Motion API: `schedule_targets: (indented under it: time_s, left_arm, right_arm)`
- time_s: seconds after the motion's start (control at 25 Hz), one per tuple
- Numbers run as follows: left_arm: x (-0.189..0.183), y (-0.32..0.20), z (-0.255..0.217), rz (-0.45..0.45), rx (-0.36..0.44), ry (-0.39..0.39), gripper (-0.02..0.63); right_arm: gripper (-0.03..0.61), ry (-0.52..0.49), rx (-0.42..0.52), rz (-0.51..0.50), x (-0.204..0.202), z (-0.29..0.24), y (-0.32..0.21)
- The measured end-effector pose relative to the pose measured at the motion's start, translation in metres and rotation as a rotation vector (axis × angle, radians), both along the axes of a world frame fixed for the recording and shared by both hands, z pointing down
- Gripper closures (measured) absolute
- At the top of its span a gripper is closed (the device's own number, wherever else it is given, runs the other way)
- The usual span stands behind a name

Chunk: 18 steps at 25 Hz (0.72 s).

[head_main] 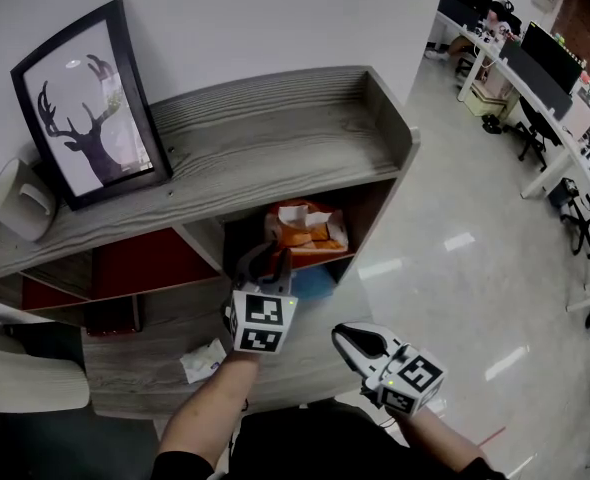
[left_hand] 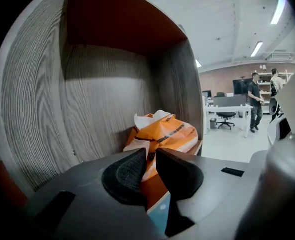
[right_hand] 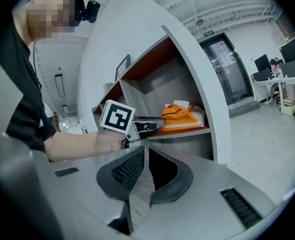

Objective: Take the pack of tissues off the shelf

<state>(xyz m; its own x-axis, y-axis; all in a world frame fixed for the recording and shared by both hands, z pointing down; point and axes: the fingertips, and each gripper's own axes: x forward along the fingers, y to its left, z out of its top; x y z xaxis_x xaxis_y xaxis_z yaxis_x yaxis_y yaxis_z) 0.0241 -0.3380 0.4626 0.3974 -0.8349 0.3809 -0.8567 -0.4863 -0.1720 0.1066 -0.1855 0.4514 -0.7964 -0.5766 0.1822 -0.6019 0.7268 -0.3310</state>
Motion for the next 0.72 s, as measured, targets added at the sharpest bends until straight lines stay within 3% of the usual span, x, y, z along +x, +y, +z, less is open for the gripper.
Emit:
schedule_targets:
  time_s: [0.48,0.72]
  left_arm:
    - [0.01,0.023,-0.01,0.044,0.008,0.022,0.592]
    - [0.012,0.04,-0.02,0.028,0.028,0.041,0.595]
  right_arm:
    - [0.545,-0.038,-0.009,-0.002,0.006,-0.002,0.013]
    - [0.545,0.012,-0.012,-0.03,0.013,0.002,0.023]
